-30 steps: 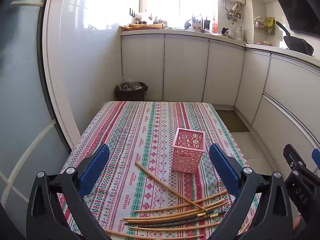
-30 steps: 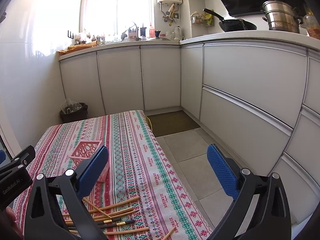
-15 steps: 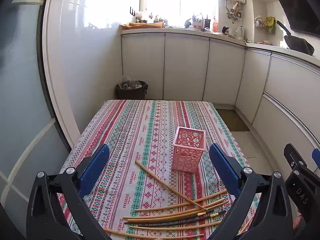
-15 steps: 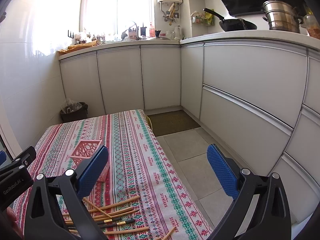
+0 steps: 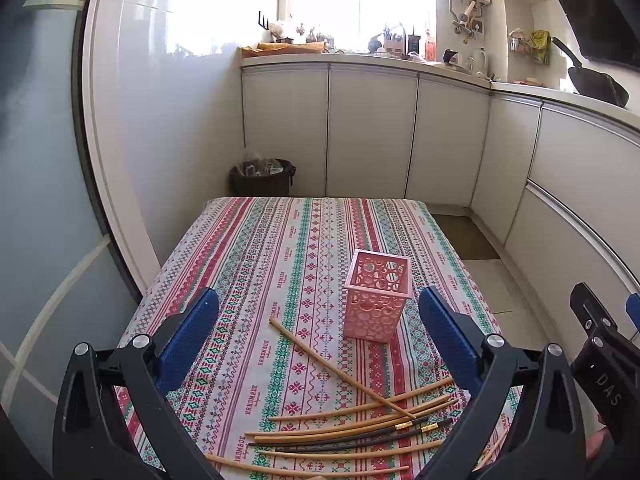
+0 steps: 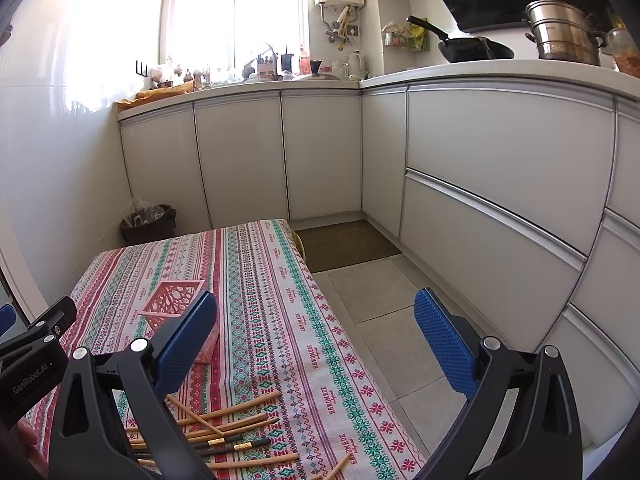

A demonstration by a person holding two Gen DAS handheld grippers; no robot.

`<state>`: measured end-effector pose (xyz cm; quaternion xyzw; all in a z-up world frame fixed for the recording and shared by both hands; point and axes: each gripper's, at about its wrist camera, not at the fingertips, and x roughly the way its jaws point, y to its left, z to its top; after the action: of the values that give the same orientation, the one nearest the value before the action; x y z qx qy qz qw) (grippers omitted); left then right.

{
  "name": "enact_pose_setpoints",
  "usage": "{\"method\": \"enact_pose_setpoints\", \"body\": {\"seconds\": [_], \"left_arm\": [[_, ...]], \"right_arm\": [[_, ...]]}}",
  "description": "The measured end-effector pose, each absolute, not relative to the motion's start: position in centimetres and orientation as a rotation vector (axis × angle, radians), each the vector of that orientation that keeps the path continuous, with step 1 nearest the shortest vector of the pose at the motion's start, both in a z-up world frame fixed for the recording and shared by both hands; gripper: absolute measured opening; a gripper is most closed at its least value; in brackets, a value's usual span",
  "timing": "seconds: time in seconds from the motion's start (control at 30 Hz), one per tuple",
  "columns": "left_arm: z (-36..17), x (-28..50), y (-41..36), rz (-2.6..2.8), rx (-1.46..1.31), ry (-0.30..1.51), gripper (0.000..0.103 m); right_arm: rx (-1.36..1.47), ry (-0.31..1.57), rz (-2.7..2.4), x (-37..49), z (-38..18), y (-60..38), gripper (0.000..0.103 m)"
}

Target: Organize utensils

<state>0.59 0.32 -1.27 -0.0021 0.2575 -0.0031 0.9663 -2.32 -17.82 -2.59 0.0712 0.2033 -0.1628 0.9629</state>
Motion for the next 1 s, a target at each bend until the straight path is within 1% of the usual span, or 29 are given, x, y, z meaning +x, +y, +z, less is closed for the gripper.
{"method": "enact_pose_setpoints", "body": {"seconds": [0.73, 0.83, 1.0], "left_arm": [[-1.6, 0.9, 0.0, -0.019, 0.018, 0.544, 0.096], [-2.1, 1.8, -0.7, -0.116, 0.081, 0.593, 0.096], [-5.4, 2.7, -3.8, -0.449, 0.308, 0.786, 0.096]], "right_arm": [[0.16, 0.424, -0.337, -2.4, -2.7, -18.4, 0.096], [0.261, 0.489, -0.32, -2.1, -3.3, -20.4, 0.096], [0.643, 0.72, -0.223, -1.0, -6.8, -26.0, 0.096]]}}
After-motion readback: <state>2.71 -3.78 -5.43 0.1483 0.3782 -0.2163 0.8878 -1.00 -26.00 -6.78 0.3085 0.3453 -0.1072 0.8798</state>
